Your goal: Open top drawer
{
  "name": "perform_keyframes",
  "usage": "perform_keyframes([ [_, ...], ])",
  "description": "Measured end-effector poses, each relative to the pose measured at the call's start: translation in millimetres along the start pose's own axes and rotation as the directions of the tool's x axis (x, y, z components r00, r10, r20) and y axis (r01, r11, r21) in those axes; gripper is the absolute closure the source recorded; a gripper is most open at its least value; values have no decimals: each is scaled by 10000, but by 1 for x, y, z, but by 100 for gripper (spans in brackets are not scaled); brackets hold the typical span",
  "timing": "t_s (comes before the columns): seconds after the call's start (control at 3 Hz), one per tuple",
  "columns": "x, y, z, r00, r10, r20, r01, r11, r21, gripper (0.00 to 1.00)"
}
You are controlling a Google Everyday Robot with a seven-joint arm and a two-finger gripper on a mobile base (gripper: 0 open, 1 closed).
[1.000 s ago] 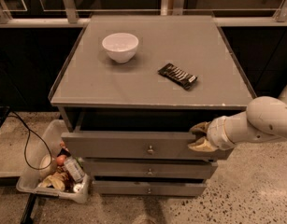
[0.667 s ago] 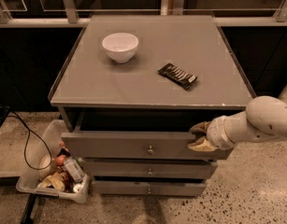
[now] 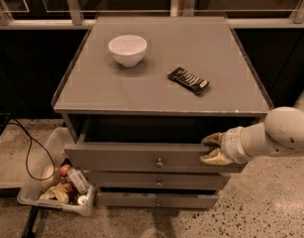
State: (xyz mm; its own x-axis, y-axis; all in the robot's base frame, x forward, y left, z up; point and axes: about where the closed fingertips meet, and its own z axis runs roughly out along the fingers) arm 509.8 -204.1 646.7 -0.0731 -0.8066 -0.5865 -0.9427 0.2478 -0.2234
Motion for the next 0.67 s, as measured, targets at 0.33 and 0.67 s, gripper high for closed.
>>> perform_keyframes([
  [0.33, 0, 0, 0, 10000, -1, -2, 1, 10000, -4, 39],
  [0.67, 2, 14, -1, 9994, -59, 355, 73, 9992, -400, 15],
])
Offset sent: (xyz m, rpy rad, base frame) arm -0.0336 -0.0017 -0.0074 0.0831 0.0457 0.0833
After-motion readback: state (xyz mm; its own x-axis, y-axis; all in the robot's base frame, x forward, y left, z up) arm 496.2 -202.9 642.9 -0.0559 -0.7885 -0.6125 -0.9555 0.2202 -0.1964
